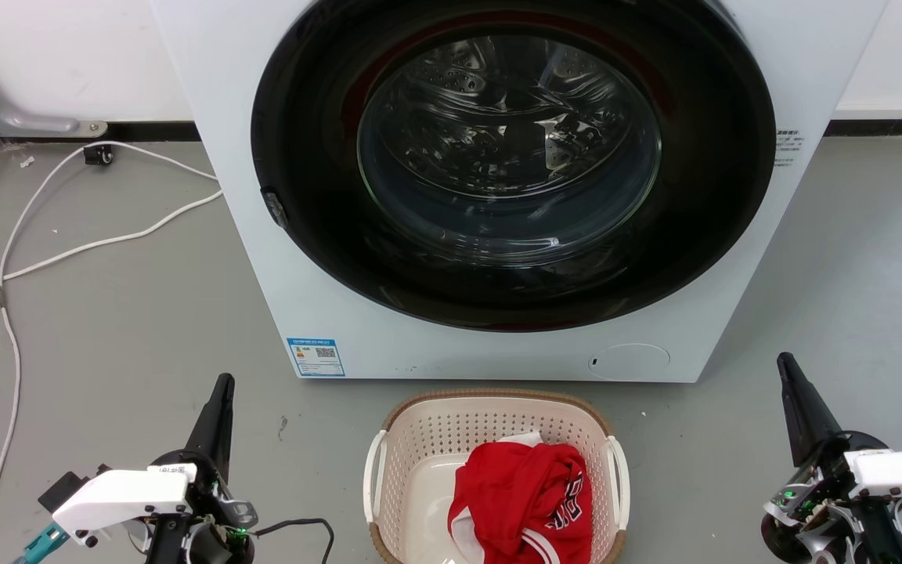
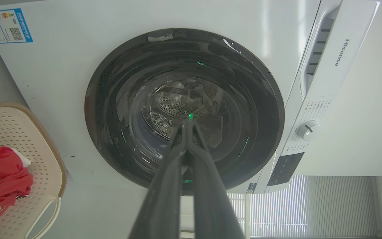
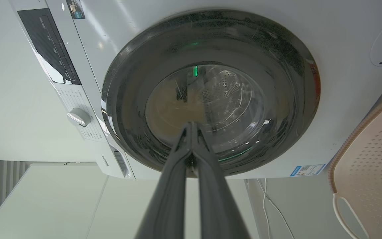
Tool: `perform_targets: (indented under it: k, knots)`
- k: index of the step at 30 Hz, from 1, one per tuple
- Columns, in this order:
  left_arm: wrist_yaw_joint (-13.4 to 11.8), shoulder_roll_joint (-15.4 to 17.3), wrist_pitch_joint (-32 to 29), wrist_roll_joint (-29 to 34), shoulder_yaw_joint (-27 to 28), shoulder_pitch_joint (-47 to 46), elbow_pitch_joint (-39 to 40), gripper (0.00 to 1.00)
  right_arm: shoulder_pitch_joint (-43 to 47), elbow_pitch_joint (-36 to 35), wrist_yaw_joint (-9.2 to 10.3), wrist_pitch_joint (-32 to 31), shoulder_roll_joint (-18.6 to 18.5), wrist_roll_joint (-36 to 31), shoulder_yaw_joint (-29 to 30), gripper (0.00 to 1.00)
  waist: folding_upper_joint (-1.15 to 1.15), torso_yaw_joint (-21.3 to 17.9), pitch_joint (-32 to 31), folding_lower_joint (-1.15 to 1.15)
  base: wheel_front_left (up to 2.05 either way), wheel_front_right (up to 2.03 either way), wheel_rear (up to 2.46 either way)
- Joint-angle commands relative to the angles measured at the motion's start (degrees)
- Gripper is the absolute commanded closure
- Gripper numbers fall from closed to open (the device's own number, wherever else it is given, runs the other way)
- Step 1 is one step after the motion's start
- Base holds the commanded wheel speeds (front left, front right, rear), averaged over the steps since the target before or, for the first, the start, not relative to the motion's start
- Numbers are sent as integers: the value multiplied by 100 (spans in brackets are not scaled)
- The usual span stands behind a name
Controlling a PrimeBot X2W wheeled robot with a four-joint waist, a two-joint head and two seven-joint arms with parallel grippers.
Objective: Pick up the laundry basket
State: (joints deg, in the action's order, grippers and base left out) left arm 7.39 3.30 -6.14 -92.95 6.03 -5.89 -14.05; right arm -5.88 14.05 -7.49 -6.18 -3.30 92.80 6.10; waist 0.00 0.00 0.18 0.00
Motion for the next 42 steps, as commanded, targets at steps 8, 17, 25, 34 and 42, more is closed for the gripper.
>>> perform_targets:
  k: [8, 17, 25, 34, 42]
  knots:
    - [20, -10, -19, 30, 20, -60, -9, 100, -68, 6, 0, -31, 23, -21, 14, 100, 0, 0, 0, 0, 0, 0, 0]
    - [-7, -36, 3, 1, -6, 123, -151, 0, 131, 141, 1, -13, 19, -3, -5, 0, 0, 0, 0, 0, 0, 0, 0]
    - [-5, -47, 212, 124, -94, 255, 11, 0, 297, -14, 1, 197, 26, -105, -78, 0, 0, 2, 4, 0, 0, 0, 0]
    - [-3, -45, 451, 500, 29, 311, 64, 0, 396, -152, 0, 439, 27, -335, -59, 0, 0, 4, 12, 0, 0, 0, 0]
    - [-2, -44, 644, 971, 88, 348, 141, 0, 457, -249, -1, 634, 28, -1007, 95, 0, 0, 7, 13, 0, 0, 0, 0]
